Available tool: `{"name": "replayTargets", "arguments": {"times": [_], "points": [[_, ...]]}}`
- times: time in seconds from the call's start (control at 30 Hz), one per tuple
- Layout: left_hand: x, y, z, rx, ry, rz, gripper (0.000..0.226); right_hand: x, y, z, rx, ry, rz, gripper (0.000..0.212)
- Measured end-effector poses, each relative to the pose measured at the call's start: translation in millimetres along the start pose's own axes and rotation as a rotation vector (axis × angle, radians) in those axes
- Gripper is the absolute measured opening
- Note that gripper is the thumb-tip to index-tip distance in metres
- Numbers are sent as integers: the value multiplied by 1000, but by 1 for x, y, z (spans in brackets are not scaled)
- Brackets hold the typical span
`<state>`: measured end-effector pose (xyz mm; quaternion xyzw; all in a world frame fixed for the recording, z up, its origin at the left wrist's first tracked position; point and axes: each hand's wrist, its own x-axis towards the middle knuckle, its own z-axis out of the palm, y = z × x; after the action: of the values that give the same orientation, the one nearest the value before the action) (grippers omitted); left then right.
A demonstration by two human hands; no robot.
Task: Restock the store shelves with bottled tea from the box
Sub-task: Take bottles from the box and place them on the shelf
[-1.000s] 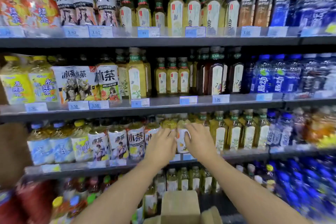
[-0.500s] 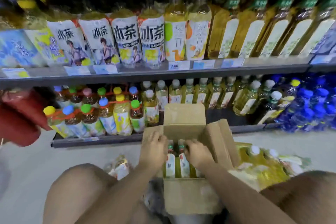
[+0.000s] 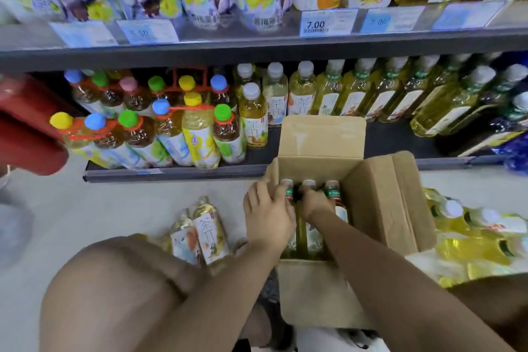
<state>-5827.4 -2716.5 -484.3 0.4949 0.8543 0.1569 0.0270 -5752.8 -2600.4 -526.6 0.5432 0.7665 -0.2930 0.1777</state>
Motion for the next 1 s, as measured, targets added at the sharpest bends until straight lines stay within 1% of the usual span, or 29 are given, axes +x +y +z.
{"name": "replayTargets", "arguments": {"times": [0.13, 0.23, 0.37, 0.4, 0.57, 0.63, 0.7, 0.77, 0.87, 0.93, 1.0], "points": [[1, 2, 7, 1, -13, -26, 37, 18, -3, 7, 7, -20, 56, 37], [2, 2, 8, 9, -4, -29, 36, 19, -2, 5, 48, 16, 56, 28], [3, 3, 9, 14, 20, -26, 33, 8, 3, 2, 142, 116, -41, 17], [3, 3, 9, 15, 25, -28, 32, 7, 6, 1, 167, 137, -76, 17], [1, 3, 4, 4, 35, -31, 31, -22, 20, -20, 285, 206, -197, 37], [1, 4, 0, 22, 18, -16, 29, -39, 27, -28, 338, 263, -241, 34], [1, 4, -4, 44, 18, 39, 30, -57, 33, -39, 349, 314, -272, 31], [-2, 5, -13, 71, 13, 141, 40, -71, 34, -51, 356, 406, -326, 38], [-11, 21, -36, 56, -115, 240, 68, -94, 29, -81, 402, 498, -411, 35], [-16, 41, -46, -33, -183, 204, 84, -107, 23, -106, 481, 525, -428, 33], [-18, 61, -55, -233, -208, 84, 96, -120, 15, -128, 555, 552, -472, 30]]}}
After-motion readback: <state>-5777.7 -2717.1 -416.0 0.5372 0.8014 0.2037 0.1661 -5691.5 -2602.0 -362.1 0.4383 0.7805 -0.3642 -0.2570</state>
